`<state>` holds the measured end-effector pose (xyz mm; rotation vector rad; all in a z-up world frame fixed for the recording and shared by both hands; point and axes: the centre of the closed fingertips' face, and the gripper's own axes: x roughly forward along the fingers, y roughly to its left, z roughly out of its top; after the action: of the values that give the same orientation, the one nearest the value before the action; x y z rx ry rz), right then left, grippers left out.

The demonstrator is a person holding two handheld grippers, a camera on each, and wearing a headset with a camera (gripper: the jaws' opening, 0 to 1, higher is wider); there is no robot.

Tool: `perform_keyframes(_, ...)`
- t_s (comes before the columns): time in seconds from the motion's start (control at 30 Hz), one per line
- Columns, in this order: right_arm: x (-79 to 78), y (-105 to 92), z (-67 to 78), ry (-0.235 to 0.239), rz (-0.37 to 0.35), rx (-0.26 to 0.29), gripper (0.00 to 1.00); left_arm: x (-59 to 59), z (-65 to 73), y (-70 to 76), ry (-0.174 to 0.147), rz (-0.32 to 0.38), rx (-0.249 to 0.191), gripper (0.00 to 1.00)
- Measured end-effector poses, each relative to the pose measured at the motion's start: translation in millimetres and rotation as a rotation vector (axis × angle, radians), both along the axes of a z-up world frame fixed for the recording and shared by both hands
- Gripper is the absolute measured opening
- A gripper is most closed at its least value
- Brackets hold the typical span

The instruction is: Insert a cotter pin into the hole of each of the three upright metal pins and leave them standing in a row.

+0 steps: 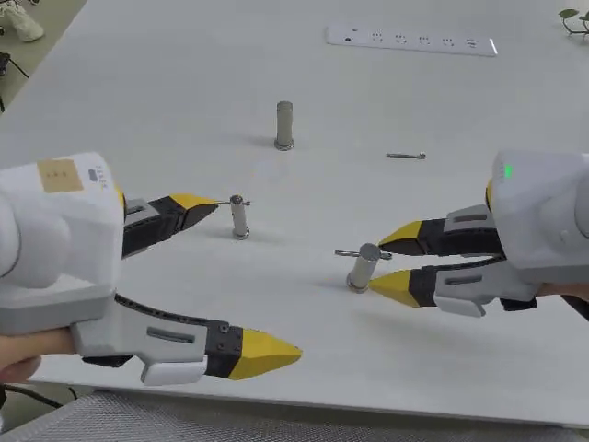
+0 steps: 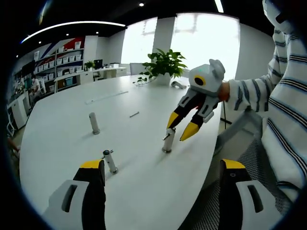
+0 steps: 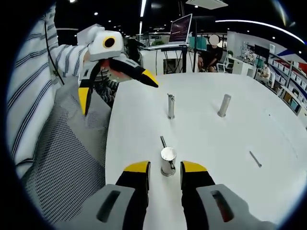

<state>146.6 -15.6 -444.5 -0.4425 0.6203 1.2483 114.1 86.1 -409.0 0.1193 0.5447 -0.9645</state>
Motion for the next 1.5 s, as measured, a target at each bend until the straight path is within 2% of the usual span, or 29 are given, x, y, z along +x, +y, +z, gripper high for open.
perform_keyframes(0.23, 2.5, 2.6, -6.2, 0.008, 0.004, -0.007, 0.21, -3.9, -14.6, 19.5, 0.022, 0.028, 0.052, 0.99)
perform_keyframes(0.4, 4.0, 4.2, -9.2, 0.012, 0.008, -0.008, 0.20, -6.2, -23.8, 25.5, 0.032, 0.030, 0.083, 0.99)
perform_keyframes(0.77, 7.9, 9.3, -12.1, 0.009, 0.024, 0.018, 0.18, -7.0, -25.9, 24.3, 0.047, 0.040, 0.066, 0.99)
perform_keyframes(0.93, 7.9, 11.4, -16.7, 0.005, 0.043, 0.025, 0.12, -8.5, -28.8, 25.6, 0.051, 0.033, 0.086, 0.99)
perform_keyframes(1.03, 9.2, 13.4, -17.6, 0.018, 0.036, 0.041, 0.12, -8.9, -28.3, 25.6, 0.059, 0.039, 0.077, 0.99)
perform_keyframes(1.3, 9.7, 15.4, -17.4, 0.008, 0.044, 0.060, 0.09, -7.4, -23.7, 28.5, 0.054, 0.060, 0.065, 0.99)
perform_keyframes(1.5, 9.4, 16.0, -16.6, -0.006, 0.050, 0.068, 0.09, -8.6, -25.1, 31.1, 0.056, 0.066, 0.074, 0.99)
